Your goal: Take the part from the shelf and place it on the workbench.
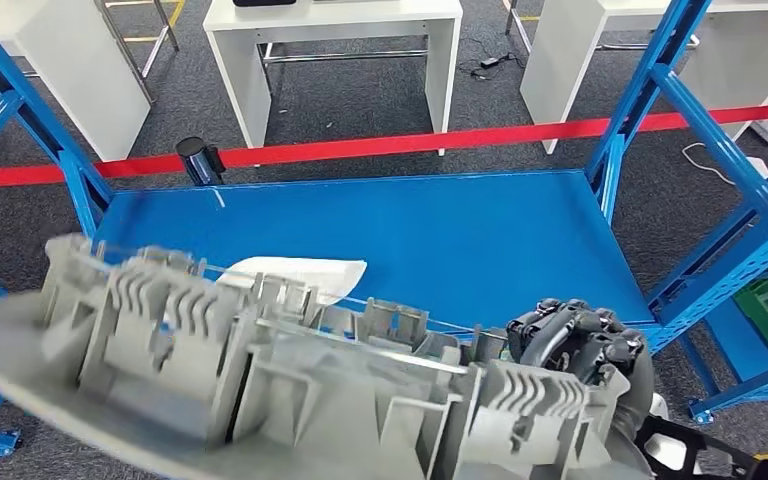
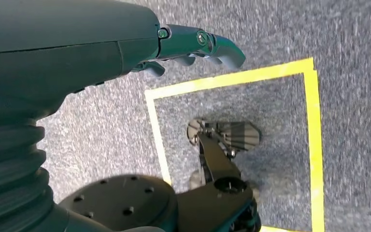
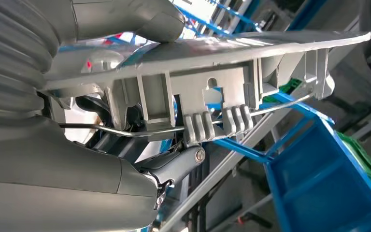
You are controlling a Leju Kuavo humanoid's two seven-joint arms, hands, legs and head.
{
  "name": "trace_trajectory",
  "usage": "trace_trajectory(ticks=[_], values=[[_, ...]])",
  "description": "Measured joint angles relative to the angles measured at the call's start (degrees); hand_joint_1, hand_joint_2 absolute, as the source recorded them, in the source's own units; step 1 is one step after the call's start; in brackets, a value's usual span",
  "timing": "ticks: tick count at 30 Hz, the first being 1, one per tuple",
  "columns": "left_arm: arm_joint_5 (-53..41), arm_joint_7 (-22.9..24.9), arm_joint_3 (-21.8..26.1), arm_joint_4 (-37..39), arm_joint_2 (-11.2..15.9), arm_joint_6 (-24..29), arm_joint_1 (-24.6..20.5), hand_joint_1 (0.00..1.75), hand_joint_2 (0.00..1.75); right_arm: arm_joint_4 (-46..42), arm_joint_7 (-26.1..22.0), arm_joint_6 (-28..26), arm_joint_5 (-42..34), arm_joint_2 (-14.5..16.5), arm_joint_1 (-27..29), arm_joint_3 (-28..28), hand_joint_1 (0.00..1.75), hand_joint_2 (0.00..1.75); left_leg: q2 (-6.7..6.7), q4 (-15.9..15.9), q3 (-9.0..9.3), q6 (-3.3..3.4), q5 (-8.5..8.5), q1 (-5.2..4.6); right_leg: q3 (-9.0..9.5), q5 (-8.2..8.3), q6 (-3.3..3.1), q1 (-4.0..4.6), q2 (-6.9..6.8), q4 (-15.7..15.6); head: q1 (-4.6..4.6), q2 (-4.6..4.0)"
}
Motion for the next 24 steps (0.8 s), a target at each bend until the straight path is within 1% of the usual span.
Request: trace_trajectory(ticks=[1, 2, 3, 4, 5, 6, 7, 8, 9, 10, 11, 12, 14, 15, 16, 17, 18, 19, 20, 21, 22, 23, 24], values=[[-0.02, 0.1, 0.0, 0.0, 0.0, 0.03, -0.06, 0.0, 1.75, 0.64, 0.05, 0.27, -0.03, 0.2, -0.23, 0.06, 1.75, 1.75, 0.03, 0.29, -0.23, -0.18, -0.05, 0.18, -0.4, 0.04, 0.36, -0.29, -0.01, 1.27, 0.0, 0.0], [-0.07, 0.18, 0.0, 0.0, -0.01, 0.06, -0.12, 0.0, 1.75, 1.31, 0.11, 0.32, -0.01, 0.33, -0.5, 0.14, 1.75, 1.75, 0.01, 0.73, -0.54, -0.5, -0.17, 0.48, 0.27, 1.13, 0.77, -0.62, -0.04, 0.36, -0.01, 0.0], [-0.17, 0.26, 0.0, 0.0, -0.01, 0.08, -0.18, 0.0, 1.75, 1.9, 0.16, 0.18, 0.02, 0.38, -0.81, 0.22, 1.75, 1.75, -0.03, 1.37, -0.93, -0.96, -0.39, 0.85, 1.97, 2.84, 1.25, -0.99, -0.13, -2.57, 0.01, 0.0], [-0.3, 0.35, 0.0, -0.03, 0.04, 0.1, -0.22, 0.0, 1.75, 2.44, 0.19, -0.03, 0.06, 0.39, -1.16, 0.32, 1.75, 1.75, -0.08, 2.21, -1.44, -1.55, -0.69, 1.17, 3.85, 3.81, 1.74, -1.25, -0.18, -6.0, 0.09, 0.0], [-0.44, 0.45, 0.01, -0.09, 0.14, 0.15, -0.24, 0.0, 1.75, 2.95, 0.17, -0.24, 0.03, 0.41, -1.45, 0.47, 1.75, 1.75, -0.18, 3.13, -2.06, -2.18, -1.02, 1.36, 5.18, 4.72, 1.82, -1.35, -0.05, -8.4, 0.25, 0.0], [-0.59, 0.53, 0.01, -0.15, 0.23, 0.2, -0.26, 0.0, 1.75, 3.36, 0.15, -0.39, -0.03, 0.44, -1.64, 0.64, 1.75, 1.75, -0.3, 4.01, -2.6, -2.75, -1.33, 1.32, 5.86, 4.79, 1.55, -1.41, 0.11, -9.75, 0.39, 0.0], [-0.68, 0.61, 0.02, -0.2, 0.27, 0.26, -0.29, 0.0, 1.75, 3.75, 0.14, -0.45, -0.1, 0.48, -1.8, 0.87, 1.75, 1.75, -0.45, 4.65, -3.07, -3.24, -1.49, 1.21, 5.71, 4.38, 0.84, -1.35, 0.35, -9.73, 0.41, 0.0], [-0.73, 0.67, 0.02, -0.22, 0.3, 0.31, -0.29, 0.0, 1.75, 4.09, 0.15, -0.46, -0.18, 0.53, -1.89, 1.15, 1.75, 1.75, -0.59, 4.99, -3.4, -3.63, -1.49, 1.14, 5.26, 4.5, -0.09, -1.29, 0.55, -9.21, 0.33, 0.0], [-0.78, 0.69, 0.02, -0.21, 0.27, 0.35, -0.3, 0.0, 1.75, 4.37, 0.17, -0.46, -0.22, 0.57, -2.0, 1.42, 1.75, 1.75, -0.68, 5.16, -3.61, -3.94, -1.41, 1.17, 4.97, 4.3, -0.88, -1.31, 0.57, -9.15, 0.16, 0.0], [-0.79, 0.71, 0.02, -0.2, 0.27, 0.39, -0.3, 0.0, 1.75, 4.63, 0.2, -0.45, -0.21, 0.63, -2.14, 1.73, 1.75, 1.75, -0.71, 5.44, -3.87, -4.16, -1.65, 1.31, 4.63, 4.43, -1.58, -1.25, 0.55, -9.07, -0.03, 0.0], [-0.83, 0.72, 0.02, -0.2, 0.33, 0.42, -0.29, 0.0, 1.75, 4.84, 0.2, -0.45, -0.13, 0.69, -2.24, 1.98, 1.75, 1.75, -0.67, 6.39, -4.31, -4.31, -2.61, 1.41, 4.33, 4.71, -2.1, -1.19, 0.49, -9.14, -0.2, 0.0], [-0.86, 0.7, 0.02, -0.2, 0.34, 0.42, -0.31, 0.0, 1.75, 5.01, 0.19, -0.47, 0.0, 0.74, -2.34, 2.17, 1.75, 1.75, -0.63, 8.39, -5.08, -4.38, -4.35, 1.43, 4.02, 5.04, -2.56, -1.11, 0.41, -9.25, -0.38, 0.0], [-0.9, 0.64, 0.02, -0.2, 0.36, 0.42, -0.35, 0.0, 1.75, 5.35, 0.19, -0.6, 0.41, 0.8, -2.39, 2.51, 1.75, 1.75, -0.56, 14.94, -7.33, -4.33, -8.94, 1.29, 3.3, 5.71, -3.14, -0.79, 0.23, -9.38, -0.79, 0.0], [-0.9, 0.6, 0.02, -0.2, 0.37, 0.42, -0.36, 0.0, 1.75, 5.53, 0.17, -0.68, 0.61, 0.81, -2.35, 2.65, 1.75, 1.75, -0.56, 17.94, -8.2, -4.25, -10.5, 1.19, 2.87, 6.06, -3.28, -0.56, 0.16, -9.39, -0.91, 0.0], [-0.9, 0.54, 0.02, -0.2, 0.37, 0.42, -0.35, 0.0, 1.75, 5.71, 0.16, -0.74, 0.8, 0.81, -2.31, 2.78, 1.75, 1.75, -0.56, 19.5, -8.37, -4.05, -11.04, 1.09, 2.42, 6.41, -3.36, -0.32, 0.12, -9.39, -0.97, 0.0], [-0.9, 0.49, 0.02, -0.2, 0.37, 0.42, -0.35, 0.0, 1.75, 5.88, 0.16, -0.79, 0.96, 0.82, -2.27, 2.9, 1.75, 1.75, -0.57, 18.95, -7.49, -3.71, -10.45, 0.93, 1.97, 6.78, -3.4, -0.08, 0.1, -9.39, -0.99, 0.0], [-0.9, 0.45, 0.02, -0.2, 0.37, 0.42, -0.36, 0.0, 1.75, 6.0, 0.16, -0.83, 1.08, 0.82, -2.24, 2.99, 1.75, 1.75, -0.57, 16.36, -5.58, -3.2, -9.1, 0.68, 1.55, 7.18, -3.4, 0.14, 0.1, -9.4, -1.01, 0.0], [-0.9, 0.44, 0.02, -0.21, 0.39, 0.42, -0.41, 0.0, 1.75, 6.08, 0.16, -0.85, 1.15, 0.82, -2.24, 3.08, 1.75, 1.75, -0.59, 12.41, -3.01, -2.54, -7.75, 0.34, 1.21, 7.57, -3.36, 0.3, 0.11, -9.41, -1.02, 0.0], [-0.9, 0.45, 0.02, -0.22, 0.45, 0.42, -0.48, 0.0, 1.75, 6.12, 0.15, -0.86, 1.19, 0.82, -2.23, 3.13, 1.75, 1.75, -0.54, 8.71, -0.67, -2.03, -6.78, 0.01, 0.98, 7.99, -3.2, 0.45, 0.11, -9.52, -0.99, 0.0], [-0.91, 0.46, 0.02, -0.24, 0.48, 0.42, -0.56, 0.0, 1.75, 6.18, 0.15, -0.84, 1.2, 0.83, -2.25, 3.17, 1.75, 1.75, -0.52, 6.0, 0.91, -1.68, -6.04, -0.34, 0.9, 8.42, -2.94, 0.48, 0.08, -9.7, -1.02, 0.0], [-0.91, 0.47, 0.02, -0.25, 0.5, 0.42, -0.62, 0.0, 1.75, 6.26, 0.13, -0.81, 1.2, 0.84, -2.28, 3.2, 1.75, 1.75, -0.5, 4.56, 1.55, -1.51, -5.77, -0.61, 0.89, 8.88, -2.6, 0.42, 0.04, -9.92, -1.03, 0.0], [-0.92, 0.49, 0.02, -0.25, 0.51, 0.42, -0.65, 0.0, 1.75, 6.35, 0.11, -0.77, 1.19, 0.84, -2.31, 3.23, 1.75, 1.75, -0.46, 4.29, 1.42, -1.49, -5.42, -0.8, 0.93, 9.37, -2.19, 0.34, 0.0, -10.26, -1.05, 0.0], [-0.92, 0.51, 0.02, -0.24, 0.48, 0.42, -0.63, 0.0, 1.75, 6.44, 0.1, -0.73, 1.19, 0.84, -2.34, 3.27, 1.75, 1.75, -0.47, 3.88, 1.11, -1.34, -4.75, -0.87, 1.0, 9.89, -1.78, 0.31, 0.0, -10.61, -1.1, 0.0]])
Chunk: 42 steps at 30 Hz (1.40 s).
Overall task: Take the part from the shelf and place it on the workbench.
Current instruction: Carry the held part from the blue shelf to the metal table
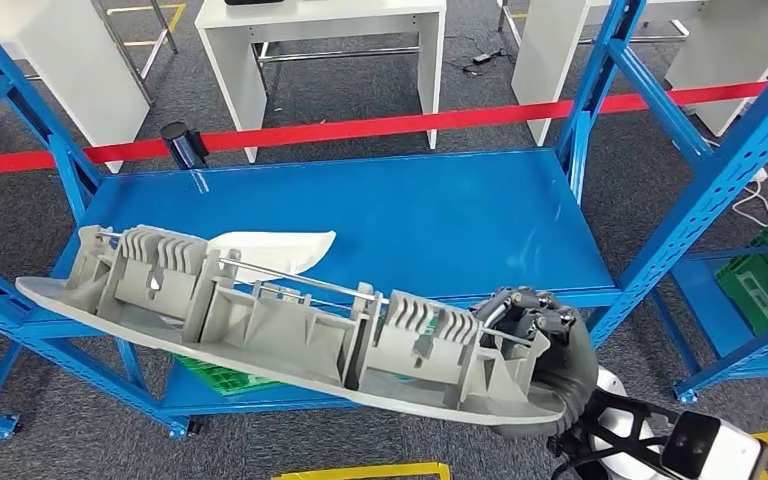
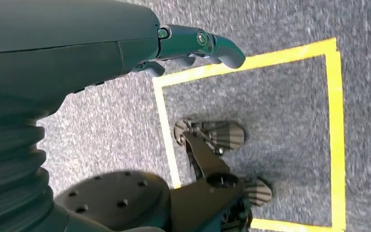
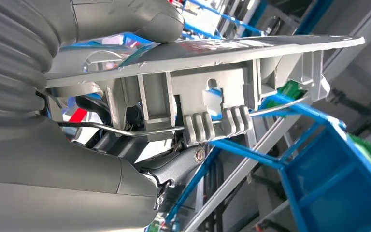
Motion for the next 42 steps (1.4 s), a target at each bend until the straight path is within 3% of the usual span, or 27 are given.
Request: trace_trajectory(ticks=[2, 3, 5, 6, 7, 8, 10, 12, 14, 16, 17, 19, 21, 22, 24, 26, 28, 29, 31, 32, 33, 36, 37, 38, 40, 41, 42], values=[[0.0, 0.03, 0.0, 0.01, -0.06, 0.0, -0.01, 0.0, 1.75, 0.14, -0.01, 0.06, -0.01, -0.01, 0.02, 0.08, 1.75, 1.75, 0.29, -0.97, -0.47, 0.56, 1.39, 0.22, -0.38, -0.69, 0.57, 0.07, 0.0, 0.29, 0.1, 0.0], [-0.01, 0.04, 0.0, 0.01, -0.09, 0.01, -0.03, 0.0, 1.75, 0.2, -0.01, 0.08, -0.01, -0.02, 0.02, 0.14, 1.75, 1.75, 0.43, -1.45, -0.87, 0.89, 2.24, 0.37, -0.95, -2.55, 0.76, 0.15, 0.01, 1.75, 0.2, 0.0], [-0.02, 0.07, 0.0, 0.02, -0.12, 0.01, -0.06, 0.0, 1.75, 0.38, -0.03, 0.08, -0.01, -0.02, 0.01, 0.27, 1.75, 1.75, 0.58, -1.6, -2.18, 1.33, 3.56, 0.43, -2.56, -8.01, 0.93, 0.16, -0.01, 7.5, 0.44, 0.0], [-0.02, 0.09, 0.0, 0.02, -0.13, 0.01, -0.04, 0.0, 1.75, 0.5, -0.03, 0.07, -0.01, -0.02, 0.0, 0.31, 1.75, 1.75, 0.64, -1.44, -3.04, 1.4, 4.12, 0.39, -3.17, -9.94, 1.01, 0.16, 0.0, 10.78, 0.49, 0.0], [-0.03, 0.11, 0.0, 0.02, -0.14, 0.01, -0.02, 0.0, 1.75, 0.65, -0.03, 0.07, -0.01, -0.02, 0.01, 0.34, 1.75, 1.75, 0.7, -1.2, -3.92, 1.41, 4.63, 0.35, -3.22, -10.54, 1.07, 0.17, 0.0, 13.03, 0.52, 0.0], [-0.06, 0.15, 0.0, 0.02, -0.15, 0.01, 0.0, 0.0, 1.75, 0.8, -0.02, 0.14, -0.02, -0.02, 0.01, 0.37, 1.75, 1.75, 0.74, -0.9, -4.82, 1.38, 5.1, 0.34, -2.54, -9.98, 1.1, 0.17, -0.01, 13.75, 0.55, 0.0], [-0.18, 0.29, 0.0, 0.03, -0.17, 0.0, -0.01, 0.0, 1.75, 0.98, -0.01, 0.38, -0.2, -0.02, -0.01, 0.49, 1.75, 1.75, 0.77, -0.06, -6.54, 1.16, 5.83, 0.36, 1.71, -7.31, 1.03, 0.15, -0.06, 9.58, 0.6, 0.0], [-0.39, 0.5, 0.0, 0.03, -0.19, 0.01, -0.01, 0.0, 1.75, 1.02, 0.0, 0.72, -0.79, 0.02, -0.04, 0.64, 1.75, 1.75, 0.75, 0.97, -7.87, 0.69, 6.32, 0.26, 6.93, -7.06, 0.59, 0.31, -0.16, 2.56, 0.61, 0.0], [-0.66, 0.61, 0.0, 0.02, -0.19, 0.14, 0.01, 0.0, 1.75, 1.04, 0.1, 1.51, -2.04, 0.08, -0.09, 0.74, 1.75, 1.75, 0.71, 1.54, -8.39, 0.04, 6.86, 0.16, 8.78, -7.99, -0.13, 0.57, -0.15, -0.66, 0.58, 0.0], [-0.84, 0.58, 0.01, 0.02, -0.11, 0.29, 0.06, 0.0, 1.75, 1.15, 0.29, 2.46, -3.4, 0.12, -0.16, 0.81, 1.75, 1.75, 0.62, 1.62, -8.54, -0.7, 7.3, 0.29, 8.23, -7.24, -0.91, 0.54, -0.14, -0.94, 0.6, 0.0], [-0.9, 0.52, 0.01, 0.03, -0.09, 0.33, 0.1, 0.0, 1.75, 1.21, 0.32, 2.8, -3.73, 0.13, -0.17, 0.84, 1.75, 1.75, 0.54, 2.07, -8.84, -1.1, 6.63, 0.37, 7.82, -6.66, -1.31, 0.46, -0.19, -1.01, 0.56, 0.0], [-1.02, 0.38, 0.01, 0.07, -0.03, 0.33, 0.19, 0.0, 1.75, 1.28, 0.2, 3.37, -3.62, 0.13, -0.01, 0.82, 1.75, 1.75, 0.41, 5.75, -10.11, -1.9, 2.4, 0.65, 6.56, -5.37, -1.92, 0.21, -0.29, -1.18, 0.39, 0.0], [-1.27, 0.31, 0.0, 0.09, 0.01, 0.33, 0.21, 0.0, 1.75, 1.28, 0.1, 4.08, -2.94, 0.11, 0.41, 0.56, 1.75, 1.75, 0.38, 12.41, -11.72, -2.52, -2.58, 0.91, 4.89, -4.11, -2.01, 0.18, -0.29, -1.15, 0.19, 0.0], [-1.49, 0.29, 0.0, 0.09, 0.05, 0.31, 0.21, 0.0, 1.75, 1.28, 0.07, 4.4, -2.53, 0.11, 0.61, 0.34, 1.75, 1.75, 0.38, 15.16, -12.0, -2.71, -3.54, 1.02, 4.02, -3.45, -1.91, 0.17, -0.29, -1.12, 0.17, 0.0], [-1.89, 0.28, 0.0, 0.09, 0.16, 0.23, 0.21, 0.0, 1.75, 1.29, 0.03, 4.85, -1.79, 0.1, 0.86, -0.11, 1.75, 1.75, 0.38, 15.88, -10.17, -2.84, -1.85, 1.17, 2.31, -2.15, -1.59, 0.11, -0.3, -1.06, 0.13, 0.0], [-2.07, 0.29, 0.0, 0.09, 0.25, 0.15, 0.12, 0.0, 1.75, 1.33, 0.03, 4.99, -1.6, 0.08, 0.91, -0.5, 1.75, 1.75, 0.3, 9.26, -4.74, -2.67, 0.54, 1.24, 0.99, -0.97, -1.13, 0.05, -0.29, -1.02, 0.09, 0.0], [-2.12, 0.29, 0.0, 0.08, 0.27, 0.11, -0.03, 0.0, 1.75, 1.46, 0.02, 5.44, -1.74, 0.06, 0.84, -1.03, 1.75, 1.75, 0.04, 1.55, 0.38, -2.01, 0.12, 0.98, 0.43, 0.1, -0.46, 0.06, -0.29, -1.09, 0.09, 0.0], [-2.14, 0.29, 0.0, 0.08, 0.27, 0.1, -0.09, 0.0, 1.75, 1.58, 0.01, 5.78, -1.83, 0.06, 0.8, -1.31, 1.75, 1.75, -0.08, -0.5, 1.48, -1.54, -0.42, 0.77, 0.4, 0.66, -0.06, 0.03, -0.31, -1.26, 0.04, 0.0], [-2.14, 0.29, 0.0, 0.1, 0.25, 0.08, -0.08, 0.0, 1.75, 1.92, -0.02, 6.36, -2.06, 0.06, 0.74, -1.67, 1.75, 1.75, -0.08, -1.25, 1.12, -0.39, 0.21, 0.57, 0.38, 1.78, 0.77, -0.1, -0.27, -1.79, 0.01, 0.0], [-2.14, 0.29, 0.0, 0.11, 0.22, 0.07, -0.09, 0.0, 1.75, 2.15, -0.03, 6.51, -2.24, 0.04, 0.73, -1.77, 1.75, 1.75, 0.05, -1.41, 0.66, 0.19, 0.84, 0.6, 0.1, 1.51, 1.09, -0.16, -0.21, -1.66, -0.02, 0.0], [-2.14, 0.28, 0.0, 0.12, 0.2, 0.05, -0.09, 0.0, 1.75, 2.43, -0.04, 6.57, -2.46, 0.03, 0.71, -1.83, 1.75, 1.75, 0.2, -1.6, 0.06, 0.78, 1.59, 0.67, -0.42, 0.08, 1.29, -0.17, -0.15, -0.68, 0.09, 0.0], [-2.14, 0.27, 0.0, 0.11, 0.18, 0.05, -0.09, 0.0, 1.75, 3.51, -0.03, 6.43, -3.36, 0.01, 0.64, -1.97, 1.75, 1.75, 0.46, -1.61, -2.58, 1.77, 3.82, 0.49, -2.88, -8.4, 1.39, -0.03, -0.1, 8.4, 0.51, 0.0], [-2.14, 0.28, 0.0, 0.11, 0.18, 0.05, -0.06, 0.0, 1.75, 3.91, -0.03, 6.33, -3.75, 0.0, 0.62, -2.04, 1.75, 1.75, 0.48, -1.5, -3.55, 1.85, 4.52, 0.33, -3.3, -9.89, 1.36, 0.05, -0.1, 11.71, 0.59, 0.0], [-2.14, 0.28, 0.0, 0.12, 0.18, 0.05, -0.03, 0.0, 1.75, 4.32, -0.03, 6.22, -4.16, 0.0, 0.56, -2.11, 1.75, 1.75, 0.49, -1.34, -4.53, 1.91, 5.21, 0.17, -3.1, -9.86, 1.26, 0.16, -0.1, 13.79, 0.64, 0.0], [-2.15, 0.3, 0.0, 0.13, 0.18, 0.05, 0.03, 0.0, 1.75, 5.08, -0.02, 6.09, -4.87, -0.01, 0.2, -2.25, 1.75, 1.75, 0.52, -0.79, -6.57, 1.86, 6.44, -0.09, 0.04, -6.91, 0.76, 0.44, -0.1, 12.49, 0.72, 0.0], [-2.16, 0.3, 0.0, 0.13, 0.16, 0.05, 0.02, 0.0, 1.75, 5.38, -0.01, 6.04, -5.15, -0.01, -0.1, -2.27, 1.75, 1.75, 0.53, -0.39, -7.46, 1.77, 6.95, -0.14, 2.99, -5.96, 0.34, 0.66, -0.11, 9.18, 0.74, 0.0], [-2.17, 0.3, 0.0, 0.13, 0.13, 0.03, -0.01, 0.0, 1.75, 5.61, 0.02, 5.98, -5.39, -0.02, -0.45, -2.3, 1.75, 1.75, 0.53, 0.04, -8.21, 1.62, 7.35, -0.26, 6.24, -6.1, -0.04, 0.92, -0.14, 4.88, 0.76, 0.0]])
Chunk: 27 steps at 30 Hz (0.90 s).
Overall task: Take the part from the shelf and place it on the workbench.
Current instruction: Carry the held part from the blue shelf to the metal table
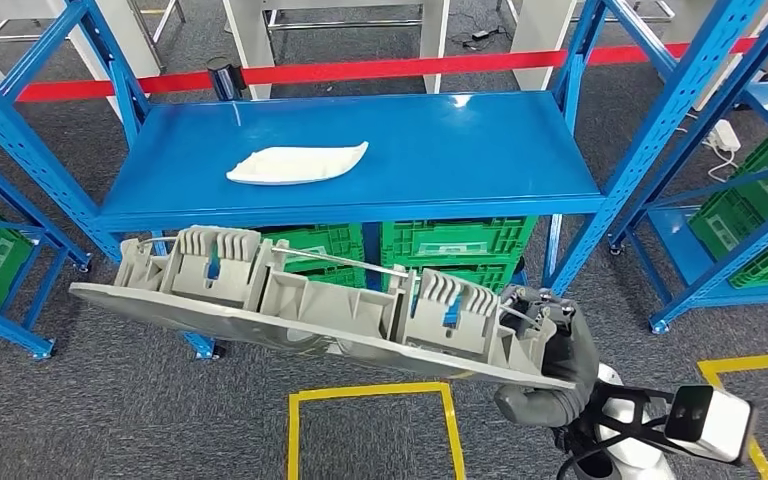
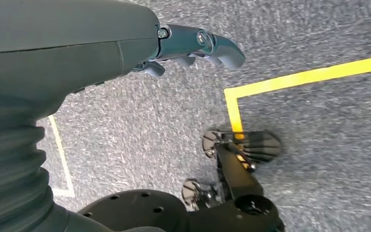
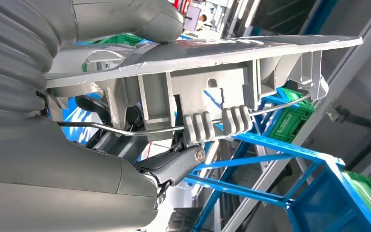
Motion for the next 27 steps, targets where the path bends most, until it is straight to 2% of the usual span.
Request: trace_trajectory(ticks=[1, 2, 3, 5, 6, 7, 9, 10, 11, 12, 13, 14, 15, 16, 17, 19, 20, 21, 22, 24, 25, 26, 27], values=[[-0.01, 0.01, 0.0, 0.0, -0.02, -0.02, -0.03, 0.0, 1.75, 0.16, 0.04, -0.13, -0.2, -0.01, -0.34, -0.04, 1.75, 1.75, -0.01, 0.33, -0.49, -0.22, 0.39, -0.07, 2.54, -0.82, -0.24, 0.2, -0.02, -3.66, -0.02, 0.0], [-0.03, 0.08, 0.0, 0.0, -0.04, -0.03, -0.06, 0.0, 1.75, 0.3, 0.09, -0.29, -0.36, -0.01, -0.66, -0.1, 1.75, 1.75, -0.01, 0.52, -0.81, -0.5, 0.78, -0.08, 4.15, -1.79, -0.41, 0.37, -0.04, -6.31, -0.02, 0.0], [-0.05, 0.26, 0.0, 0.0, -0.04, -0.05, -0.06, 0.0, 1.75, 0.48, 0.16, -0.46, -0.46, -0.01, -0.94, -0.17, 1.75, 1.75, -0.02, 0.5, -1.0, -0.85, 1.16, -0.09, 4.67, -2.24, -0.52, 0.48, -0.05, -7.61, -0.03, 0.0], [-0.25, 1.05, 0.0, 0.01, 0.09, -0.05, 0.03, 0.0, 1.75, 0.97, 0.29, -0.69, -0.51, -0.07, -1.38, -0.27, 1.75, 1.75, -0.09, 0.49, -1.4, -1.59, 1.46, 0.04, 4.13, -1.53, -1.0, 0.29, -0.21, -8.0, -0.02, 0.0], [-0.4, 1.78, 0.0, 0.03, 0.13, -0.05, 0.09, 0.0, 1.75, 1.23, 0.31, -0.74, -0.47, -0.14, -1.52, -0.29, 1.75, 1.75, -0.16, 1.18, -1.81, -2.04, 0.51, 0.1, 3.75, -0.98, -1.33, 0.13, -0.35, -8.1, -0.09, 0.0], [-0.56, 2.69, 0.0, 0.07, 0.18, -0.04, 0.16, 0.0, 1.75, 1.44, 0.3, -0.8, -0.38, -0.25, -1.6, -0.3, 1.75, 1.75, -0.22, 2.91, -2.53, -2.52, -1.38, 0.22, 3.26, -0.4, -1.57, -0.08, -0.54, -8.2, -0.19, 0.0], [-0.73, 4.86, 0.01, 0.13, 0.25, 0.12, 0.23, 0.0, 1.75, 1.76, 0.16, -0.87, -0.16, -0.52, -1.62, -0.31, 1.75, 1.75, -0.27, 9.34, -4.62, -3.48, -6.46, 0.7, 2.08, 0.58, -1.75, -0.23, -0.98, -8.17, -0.42, 0.0], [-0.75, 5.88, 0.03, 0.13, 0.31, 0.33, 0.27, 0.0, 1.75, 1.93, 0.11, -0.84, -0.08, -0.68, -1.59, -0.31, 1.75, 1.75, -0.27, 12.78, -5.54, -3.87, -8.0, 0.96, 1.46, 1.02, -1.69, -0.28, -1.28, -8.14, -0.45, 0.0], [-0.74, 6.75, 0.07, 0.13, 0.38, 0.6, 0.33, 0.0, 1.75, 2.07, 0.09, -0.76, -0.04, -0.84, -1.57, -0.31, 1.75, 1.75, -0.25, 15.05, -5.83, -4.17, -8.3, 1.19, 0.9, 1.41, -1.56, -0.35, -1.65, -8.1, -0.46, 0.0], [-0.74, 7.49, 0.13, 0.12, 0.44, 0.88, 0.38, 0.0, 1.75, 2.18, 0.1, -0.67, -0.02, -0.99, -1.55, -0.31, 1.75, 1.75, -0.2, 15.41, -5.16, -4.4, -7.5, 1.38, 0.42, 1.73, -1.39, -0.44, -2.07, -8.05, -0.48, 0.0], [-0.73, 8.03, 0.21, 0.11, 0.5, 1.12, 0.43, 0.0, 1.75, 2.25, 0.1, -0.59, 0.0, -1.15, -1.55, -0.31, 1.75, 1.75, -0.02, 13.47, -3.32, -4.57, -6.08, 1.55, 0.07, 1.98, -1.17, -0.56, -2.53, -8.02, -0.49, 0.0], [-0.72, 8.44, 0.32, 0.1, 0.55, 1.3, 0.44, 0.0, 1.75, 2.26, 0.09, -0.55, 0.0, -1.3, -1.57, -0.31, 1.75, 1.75, 0.55, 9.71, -0.51, -4.7, -4.72, 1.68, -0.13, 2.18, -0.93, -0.67, -3.01, -7.97, -0.51, 0.0], [-0.71, 8.72, 0.42, 0.1, 0.61, 1.4, 0.39, 0.0, 1.75, 2.27, 0.07, -0.54, 0.0, -1.46, -1.6, -0.33, 1.75, 1.75, 1.45, 5.4, 2.47, -4.71, -4.07, 1.6, -0.25, 2.32, -0.64, -0.7, -3.5, -7.93, -0.6, 0.0], [-0.69, 8.91, 0.51, 0.09, 0.68, 1.46, 0.32, 0.0, 1.75, 2.27, 0.05, -0.53, -0.02, -1.65, -1.66, -0.36, 1.75, 1.75, 2.13, 1.94, 4.64, -4.4, -3.79, 1.44, -0.29, 2.46, -0.31, -0.66, -4.01, -7.9, -0.63, 0.0], [-0.67, 9.08, 0.57, 0.07, 0.73, 1.5, 0.25, 0.0, 1.75, 2.27, 0.02, -0.53, -0.04, -1.84, -1.72, -0.4, 1.75, 1.75, 2.59, -0.23, 5.86, -3.91, -3.94, 1.24, -0.3, 2.58, 0.02, -0.58, -4.5, -7.85, -0.68, 0.0], [-0.64, 9.38, 0.63, 0.06, 0.82, 1.5, 0.32, 0.0, 1.75, 2.27, 0.0, -0.53, -0.07, -2.23, -1.83, -0.47, 1.75, 1.75, 2.02, -1.01, 5.66, -2.57, -4.07, 0.95, -0.26, 2.84, 0.74, -0.47, -5.48, -7.91, -0.57, 0.0], [-0.64, 9.52, 0.67, 0.06, 0.8, 1.5, 0.44, 0.0, 1.75, 2.27, -0.01, -0.53, -0.08, -2.45, -1.9, -0.51, 1.75, 1.75, 1.58, -1.19, 5.53, -1.99, -3.92, 1.0, -0.3, 2.72, 1.1, -0.57, -5.45, -7.73, -0.53, 0.0], [-0.64, 9.61, 0.71, 0.07, 0.8, 1.46, 0.56, 0.0, 1.75, 2.26, 0.02, -0.53, -0.07, -2.68, -1.97, -0.55, 1.75, 1.75, 1.13, -1.31, 5.36, -1.44, -3.65, 1.07, -0.64, 2.05, 1.38, -0.67, -4.81, -6.93, -0.43, 0.0], [-0.64, 9.66, 0.74, 0.06, 0.79, 1.39, 0.61, 0.0, 1.75, 2.26, 0.04, -0.53, -0.05, -2.95, -2.03, -0.59, 1.75, 1.75, 0.7, -1.45, 5.2, -0.93, -3.34, 1.14, -1.49, 0.7, 1.58, -0.75, -3.72, -4.96, -0.35, 0.0], [-0.64, 9.71, 0.77, 0.05, 0.8, 1.15, 0.53, 0.0, 1.75, 2.26, 0.11, -0.55, 0.07, -3.52, -2.02, -0.67, 1.75, 1.75, -0.23, -1.47, 4.74, -0.24, -2.87, 1.05, -4.68, -3.28, 1.64, -0.8, -1.31, 2.18, -0.16, 0.0], [-0.64, 9.76, 0.78, 0.04, 0.81, 1.01, 0.5, 0.0, 1.75, 2.27, 0.15, -0.58, 0.19, -3.8, -1.96, -0.7, 1.75, 1.75, -0.81, -1.4, 4.49, -0.05, -2.71, 0.92, -6.34, -4.81, 1.6, -0.75, -0.78, 5.91, -0.1, 0.0], [-0.64, 9.84, 0.8, 0.05, 0.81, 0.9, 0.51, 0.0, 1.75, 2.27, 0.19, -0.61, 0.34, -4.06, -1.88, -0.73, 1.75, 1.75, -1.45, -1.27, 4.29, 0.05, -2.6, 0.77, -7.34, -5.36, 1.49, -0.7, -0.55, 8.19, -0.07, 0.0], [-0.64, 9.94, 0.82, 0.05, 0.81, 0.8, 0.57, 0.0, 1.75, 2.27, 0.22, -0.64, 0.54, -4.31, -1.81, -0.75, 1.75, 1.75, -2.1, -1.09, 4.13, 0.08, -2.53, 0.63, -7.35, -4.82, 1.31, -0.62, -0.46, 8.41, -0.06, 0.0]])
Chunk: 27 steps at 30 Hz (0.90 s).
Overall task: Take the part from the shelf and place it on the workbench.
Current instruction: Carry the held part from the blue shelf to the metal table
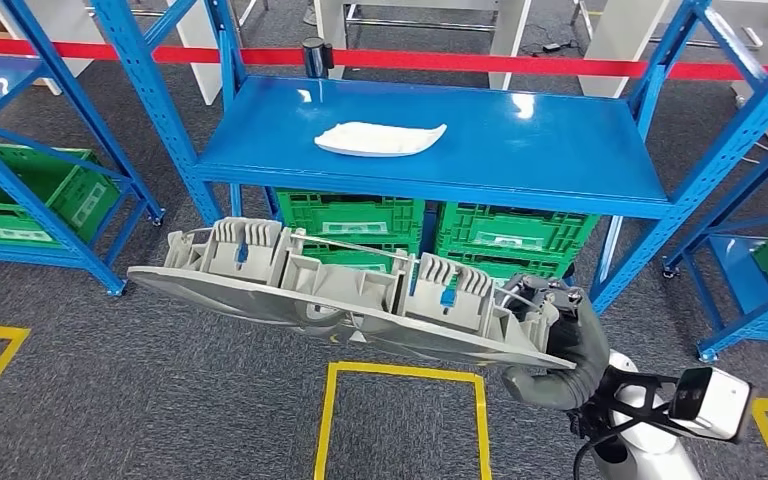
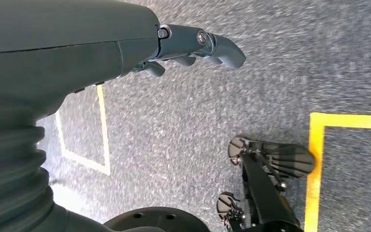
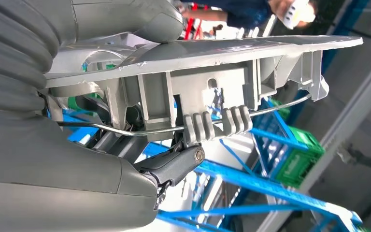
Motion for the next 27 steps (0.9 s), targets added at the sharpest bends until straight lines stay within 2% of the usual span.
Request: trace_trajectory(ticks=[1, 2, 4, 6, 8, 10, 12, 13, 14, 15, 16, 17, 19, 20, 21, 23, 24, 25, 27], values=[[0.0, 0.09, 0.02, 0.01, 0.0, -0.08, 0.06, 0.0, 1.75, -0.01, 0.02, -0.02, 0.21, -0.22, 0.07, -0.02, 1.75, 1.75, -0.68, 0.22, -0.12, 0.0, 0.03, -0.11, 1.13, 1.53, -0.28, 0.08, 0.21, -2.11, 0.02, 0.0], [-0.01, 0.18, 0.03, 0.01, -0.01, -0.14, 0.09, 0.0, 1.75, -0.03, 0.02, -0.04, 0.43, -0.43, 0.12, -0.03, 1.75, 1.75, -1.33, 0.46, -0.21, -0.03, 0.03, -0.19, 3.09, 3.56, -0.63, 0.18, 0.8, -5.85, 0.04, 0.0], [-0.09, 0.31, 0.03, 0.01, -0.07, -0.27, 0.03, 0.0, 1.75, -0.17, -0.05, -0.09, 0.89, -0.84, 0.21, -0.06, 1.75, 1.75, -2.5, 0.96, -0.6, -0.31, 0.06, -0.32, 6.54, 5.95, -1.22, 0.29, 2.87, -12.78, 0.03, 0.0], [-0.2, 0.38, 0.03, 0.0, -0.07, -0.35, -0.01, 0.0, 1.75, -0.43, -0.2, -0.15, 1.27, -1.13, 0.35, -0.08, 1.75, 1.75, -3.48, 1.2, -1.2, -0.95, 0.28, -0.21, 7.42, 6.17, -1.37, 0.47, 3.68, -15.1, 0.01, 0.0], [-0.25, 0.37, 0.04, -0.03, 0.1, -0.37, 0.14, 0.0, 1.75, -0.66, -0.25, -0.21, 1.54, -1.3, 0.42, -0.1, 1.75, 1.75, -4.07, 1.19, -1.69, -1.66, 0.51, -0.11, 7.35, 6.61, -1.67, 0.4, 2.59, -15.53, 0.05, 0.0], [-0.38, 0.36, 0.04, -0.01, 0.15, -0.48, 0.24, 0.0, 1.75, -0.86, -0.14, -0.31, 1.71, -1.41, 0.34, -0.17, 1.75, 1.75, -2.34, 2.99, -2.69, -2.37, -0.74, -0.18, 7.43, 7.01, -2.16, 0.04, 1.46, -16.02, -0.21, 0.0], [-0.75, 0.6, 0.03, 0.02, 0.08, -0.58, 0.07, 0.0, 1.75, -1.12, 0.08, -0.51, 1.77, -1.54, 0.29, -0.39, 1.75, 1.75, 0.21, 9.18, -5.5, -3.08, -4.21, 0.06, 7.42, 7.12, -2.39, -0.06, 0.09, -16.17, -0.61, 0.0], [-0.94, 0.8, 0.03, 0.03, 0.07, -0.59, -0.02, 0.0, 1.75, -1.22, 0.21, -0.62, 1.77, -1.65, 0.29, -0.54, 1.75, 1.75, 0.78, 13.02, -7.28, -3.37, -5.92, 0.3, 7.38, 7.11, -2.43, -0.06, -0.67, -16.16, -0.71, 0.0], [-1.09, 1.09, 0.03, 0.03, 0.07, -0.59, -0.07, 0.0, 1.75, -1.26, 0.33, -0.71, 1.77, -1.8, 0.31, -0.71, 1.75, 1.75, 1.03, 15.93, -8.59, -3.6, -6.89, 0.52, 7.36, 7.1, -2.43, -0.08, -1.41, -16.15, -0.72, 0.0], [-1.19, 1.39, 0.03, 0.03, 0.07, -0.59, -0.05, 0.0, 1.75, -1.27, 0.44, -0.75, 1.77, -2.01, 0.32, -0.87, 1.75, 1.75, 1.2, 16.89, -8.95, -3.79, -6.79, 0.71, 7.35, 7.08, -2.4, -0.11, -2.13, -16.13, -0.74, 0.0], [-1.28, 1.67, 0.03, 0.03, 0.08, -0.6, -0.02, 0.0, 1.75, -1.27, 0.51, -0.71, 1.75, -2.24, 0.33, -1.01, 1.75, 1.75, 1.45, 15.42, -8.11, -3.94, -5.62, 0.88, 7.36, 7.04, -2.32, -0.16, -2.82, -16.1, -0.75, 0.0], [-1.4, 1.91, 0.03, 0.03, 0.08, -0.6, 0.01, 0.0, 1.75, -1.27, 0.56, -0.62, 1.73, -2.51, 0.32, -1.11, 1.75, 1.75, 2.02, 11.96, -6.23, -4.02, -3.78, 1.0, 7.43, 6.96, -2.19, -0.22, -3.47, -16.06, -0.77, 0.0], [-1.82, 2.14, 0.03, 0.02, 0.03, -0.61, -0.08, 0.0, 1.75, -1.31, 0.55, -0.28, 1.67, -3.11, 0.26, -1.25, 1.75, 1.75, 4.48, 4.0, -2.1, -3.75, -0.93, 0.91, 7.61, 6.74, -1.63, -0.11, -4.66, -15.92, -0.81, 0.0], [-2.01, 2.14, 0.02, 0.02, -0.03, -0.61, -0.14, 0.0, 1.75, -1.33, 0.51, -0.11, 1.64, -3.44, 0.21, -1.29, 1.75, 1.75, 5.26, 1.73, -1.0, -3.41, -0.31, 0.77, 7.69, 6.66, -1.27, 0.02, -5.14, -15.88, -0.8, 0.0], [-2.15, 2.09, 0.02, 0.02, -0.08, -0.61, -0.18, 0.0, 1.75, -1.35, 0.42, 0.03, 1.62, -3.73, 0.17, -1.32, 1.75, 1.75, 5.58, 0.84, -0.71, -2.99, -0.24, 0.61, 7.75, 6.63, -0.9, 0.17, -5.6, -15.89, -0.79, 0.0], [-2.26, 1.75, 0.01, 0.02, -0.11, -0.61, -0.13, 0.0, 1.75, -1.41, 0.14, 0.11, 1.69, -4.2, 0.11, -1.33, 1.75, 1.75, 4.26, 0.79, -0.97, -2.1, 0.07, 0.51, 7.93, 6.61, -0.17, 0.18, -6.57, -16.04, -0.75, 0.0], [-2.29, 1.53, 0.01, 0.02, -0.12, -0.61, -0.1, 0.0, 1.75, -1.49, 0.03, 0.11, 1.84, -4.42, 0.09, -1.33, 1.75, 1.75, 3.64, 0.58, -0.95, -1.66, 0.27, 0.57, 7.94, 6.27, 0.16, 0.05, -6.28, -15.74, -0.71, 0.0], [-2.32, 1.32, 0.01, 0.02, -0.12, -0.61, -0.13, 0.0, 1.75, -1.59, -0.04, 0.12, 2.01, -4.61, 0.06, -1.34, 1.75, 1.75, 3.02, 0.35, -0.92, -1.21, 0.52, 0.66, 7.56, 5.39, 0.41, -0.11, -5.25, -14.61, -0.66, 0.0], [-2.33, 0.98, 0.01, -0.01, -0.08, -0.61, -0.27, 0.0, 1.75, -1.79, -0.18, 0.24, 2.31, -4.83, 0.0, -1.34, 1.75, 1.75, 1.81, 0.1, -0.97, -0.62, 0.88, 0.78, 5.02, 1.91, 0.61, -0.32, -1.87, -8.7, -0.36, 0.0]])
